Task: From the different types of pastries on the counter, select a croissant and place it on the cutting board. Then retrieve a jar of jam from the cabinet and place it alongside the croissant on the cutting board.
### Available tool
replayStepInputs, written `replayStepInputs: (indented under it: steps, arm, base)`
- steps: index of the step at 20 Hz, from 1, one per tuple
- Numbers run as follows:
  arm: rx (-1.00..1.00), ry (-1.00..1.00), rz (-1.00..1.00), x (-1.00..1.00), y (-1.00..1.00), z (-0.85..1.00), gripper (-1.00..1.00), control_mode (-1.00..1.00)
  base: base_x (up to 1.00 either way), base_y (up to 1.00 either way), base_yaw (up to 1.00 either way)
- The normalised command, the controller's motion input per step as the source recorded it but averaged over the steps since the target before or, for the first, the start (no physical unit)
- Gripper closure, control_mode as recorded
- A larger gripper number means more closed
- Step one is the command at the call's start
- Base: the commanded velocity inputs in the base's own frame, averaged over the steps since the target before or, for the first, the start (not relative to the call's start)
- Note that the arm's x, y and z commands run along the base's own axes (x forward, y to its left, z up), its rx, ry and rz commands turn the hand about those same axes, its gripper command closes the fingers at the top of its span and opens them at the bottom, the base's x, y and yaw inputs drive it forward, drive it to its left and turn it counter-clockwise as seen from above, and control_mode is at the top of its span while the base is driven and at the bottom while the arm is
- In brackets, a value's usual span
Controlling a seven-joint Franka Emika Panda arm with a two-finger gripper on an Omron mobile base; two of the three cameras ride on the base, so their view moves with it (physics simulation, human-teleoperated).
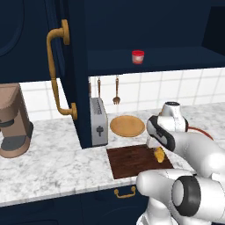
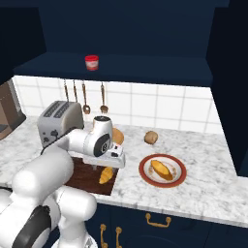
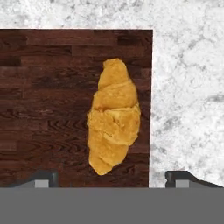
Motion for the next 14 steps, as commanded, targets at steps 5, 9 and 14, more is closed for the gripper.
replayStepInputs:
  steps: [5, 9, 14]
  arm:
    - [0.00, -0.08, 0.00, -0.64, 0.23, 1.00, -1.00, -1.00]
    - [0.00, -0.02, 0.00, -0.05, 0.63, 1.00, -1.00, -1.00]
    - [0.00, -0.14, 0.02, 0.01, 0.44, 1.00, -1.00, -1.00]
  base:
    - [0.00, 0.00, 0.00]
    - [0.00, 0.00, 0.00]
    - [0.00, 0.00, 0.00]
